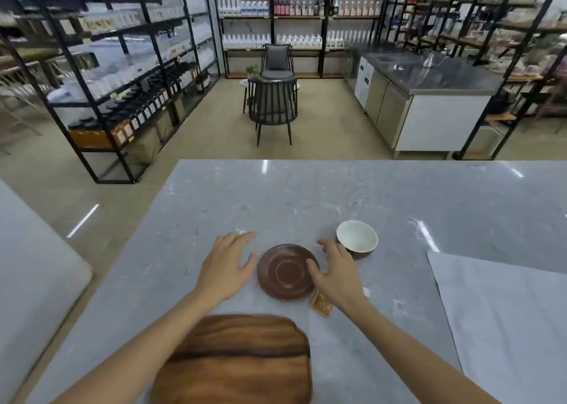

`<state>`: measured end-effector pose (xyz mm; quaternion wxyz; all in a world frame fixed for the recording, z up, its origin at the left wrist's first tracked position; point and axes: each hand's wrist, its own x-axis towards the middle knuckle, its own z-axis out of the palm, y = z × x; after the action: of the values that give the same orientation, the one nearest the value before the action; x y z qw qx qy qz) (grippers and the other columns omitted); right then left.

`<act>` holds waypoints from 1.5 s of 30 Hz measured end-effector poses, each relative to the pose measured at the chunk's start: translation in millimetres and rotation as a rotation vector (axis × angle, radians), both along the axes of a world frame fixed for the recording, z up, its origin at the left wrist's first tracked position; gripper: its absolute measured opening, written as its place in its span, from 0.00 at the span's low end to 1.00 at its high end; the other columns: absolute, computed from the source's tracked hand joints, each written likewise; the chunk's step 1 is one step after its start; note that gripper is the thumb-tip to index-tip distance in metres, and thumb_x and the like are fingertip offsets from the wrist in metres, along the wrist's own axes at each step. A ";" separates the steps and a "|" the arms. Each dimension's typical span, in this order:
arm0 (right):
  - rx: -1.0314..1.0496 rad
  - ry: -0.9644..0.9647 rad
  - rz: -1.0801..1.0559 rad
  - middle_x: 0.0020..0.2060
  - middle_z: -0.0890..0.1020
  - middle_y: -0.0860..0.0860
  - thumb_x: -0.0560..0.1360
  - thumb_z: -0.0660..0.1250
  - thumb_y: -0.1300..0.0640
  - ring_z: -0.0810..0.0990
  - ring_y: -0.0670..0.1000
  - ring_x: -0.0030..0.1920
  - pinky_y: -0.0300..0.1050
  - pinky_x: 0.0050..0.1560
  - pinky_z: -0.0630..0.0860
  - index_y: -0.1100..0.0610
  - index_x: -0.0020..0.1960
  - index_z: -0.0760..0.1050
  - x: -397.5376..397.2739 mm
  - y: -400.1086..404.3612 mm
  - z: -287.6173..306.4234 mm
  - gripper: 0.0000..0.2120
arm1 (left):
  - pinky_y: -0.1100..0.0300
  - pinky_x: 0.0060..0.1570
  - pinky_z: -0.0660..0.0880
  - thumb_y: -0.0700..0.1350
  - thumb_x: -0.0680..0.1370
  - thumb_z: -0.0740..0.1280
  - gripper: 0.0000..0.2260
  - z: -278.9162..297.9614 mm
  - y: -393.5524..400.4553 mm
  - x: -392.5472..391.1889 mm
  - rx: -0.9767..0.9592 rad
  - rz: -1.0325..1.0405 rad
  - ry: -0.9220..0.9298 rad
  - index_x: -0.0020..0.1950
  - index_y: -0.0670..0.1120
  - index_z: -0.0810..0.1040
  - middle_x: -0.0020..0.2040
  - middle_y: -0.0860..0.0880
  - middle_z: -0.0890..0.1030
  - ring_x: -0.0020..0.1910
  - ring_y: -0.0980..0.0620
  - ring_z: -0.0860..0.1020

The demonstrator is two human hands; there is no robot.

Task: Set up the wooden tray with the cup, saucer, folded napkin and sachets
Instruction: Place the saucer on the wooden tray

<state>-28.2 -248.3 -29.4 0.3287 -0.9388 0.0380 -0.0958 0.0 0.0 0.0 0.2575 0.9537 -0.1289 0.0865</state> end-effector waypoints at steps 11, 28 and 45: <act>0.128 0.211 0.032 0.57 0.79 0.53 0.74 0.72 0.52 0.78 0.53 0.61 0.46 0.59 0.74 0.52 0.68 0.74 17.4 -9.4 -44.3 0.23 | 0.65 0.60 0.67 0.52 0.77 0.71 0.29 -61.1 -24.3 18.1 -0.075 0.044 0.358 0.77 0.51 0.67 0.68 0.49 0.73 0.60 0.53 0.77; 0.151 0.188 0.022 0.62 0.81 0.51 0.73 0.73 0.57 0.80 0.51 0.60 0.46 0.61 0.76 0.53 0.72 0.72 16.5 0.7 -55.8 0.28 | 0.76 0.41 0.74 0.41 0.73 0.76 0.30 -81.5 -25.8 14.7 -0.318 0.162 0.437 0.74 0.49 0.73 0.61 0.52 0.72 0.41 0.56 0.81; 0.237 0.040 -0.037 0.56 0.78 0.46 0.72 0.76 0.59 0.80 0.44 0.46 0.42 0.54 0.80 0.51 0.72 0.74 -40.0 34.3 -21.8 0.29 | 0.72 0.44 0.77 0.41 0.73 0.77 0.30 -48.7 16.5 -34.1 -0.473 0.103 0.374 0.72 0.54 0.74 0.68 0.52 0.72 0.39 0.61 0.83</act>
<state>-68.2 -214.0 -51.1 0.4346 -0.8943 0.0726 -0.0781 -34.1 16.5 -48.7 0.4870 0.8720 -0.0070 -0.0498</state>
